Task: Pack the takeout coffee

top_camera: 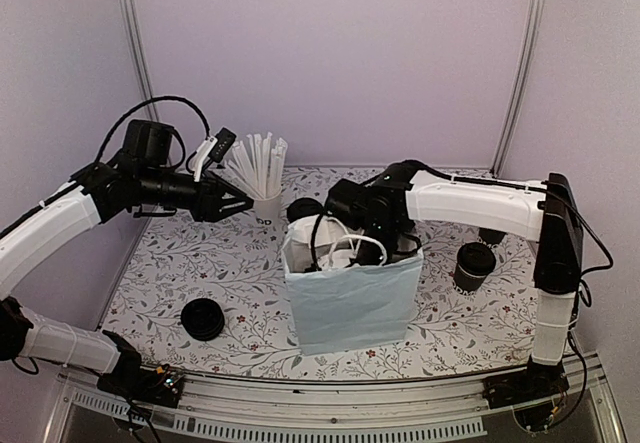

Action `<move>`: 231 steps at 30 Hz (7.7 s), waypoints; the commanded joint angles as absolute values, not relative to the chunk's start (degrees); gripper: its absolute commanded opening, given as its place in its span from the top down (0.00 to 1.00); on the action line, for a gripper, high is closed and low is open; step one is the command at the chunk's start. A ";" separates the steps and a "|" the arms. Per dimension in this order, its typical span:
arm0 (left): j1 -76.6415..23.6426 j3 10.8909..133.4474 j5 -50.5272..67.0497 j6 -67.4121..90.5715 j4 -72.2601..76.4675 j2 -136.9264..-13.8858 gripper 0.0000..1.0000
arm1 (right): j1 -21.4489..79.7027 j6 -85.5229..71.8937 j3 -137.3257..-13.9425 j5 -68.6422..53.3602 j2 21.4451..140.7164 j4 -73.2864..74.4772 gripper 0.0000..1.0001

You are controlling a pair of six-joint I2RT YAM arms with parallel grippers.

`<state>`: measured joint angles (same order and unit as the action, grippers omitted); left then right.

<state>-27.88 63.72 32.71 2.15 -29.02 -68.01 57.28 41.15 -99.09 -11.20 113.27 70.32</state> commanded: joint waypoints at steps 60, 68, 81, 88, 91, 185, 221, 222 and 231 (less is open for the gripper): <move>-37.21 66.01 45.70 6.08 -15.27 -76.53 0.48 | 58.45 45.92 -111.86 -23.12 112.14 75.51 0.20; -41.32 67.87 43.18 6.86 -11.72 -80.46 0.48 | 58.54 48.30 -114.70 -22.74 109.57 76.89 0.19; -43.73 75.75 41.34 6.55 -13.54 -89.89 0.97 | 58.54 49.75 -116.44 -21.85 104.37 76.13 0.19; -43.60 77.13 35.52 3.86 -17.72 -85.99 1.00 | 58.46 50.32 -118.19 -15.22 97.99 67.72 0.19; -43.35 78.90 31.36 1.32 -22.40 -84.21 1.00 | 58.17 50.42 -120.38 -12.93 96.16 65.74 0.17; -27.66 86.75 34.33 16.35 -19.82 -86.92 1.00 | 52.22 37.60 -117.72 -30.60 102.40 53.90 0.95; -28.82 86.60 27.65 16.76 -22.33 -81.60 0.45 | 54.93 41.24 -130.26 -29.31 103.10 56.47 0.64; -28.77 83.90 25.93 16.56 -22.03 -80.50 0.07 | 54.93 41.62 -129.47 -27.99 103.43 56.77 0.50; -28.79 72.50 16.11 12.70 -17.89 -65.78 0.00 | 54.84 43.02 -124.18 -29.37 100.06 60.19 0.01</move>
<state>-28.53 72.90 19.92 15.86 -21.85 -72.34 54.54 41.93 -126.65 -28.42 103.07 58.30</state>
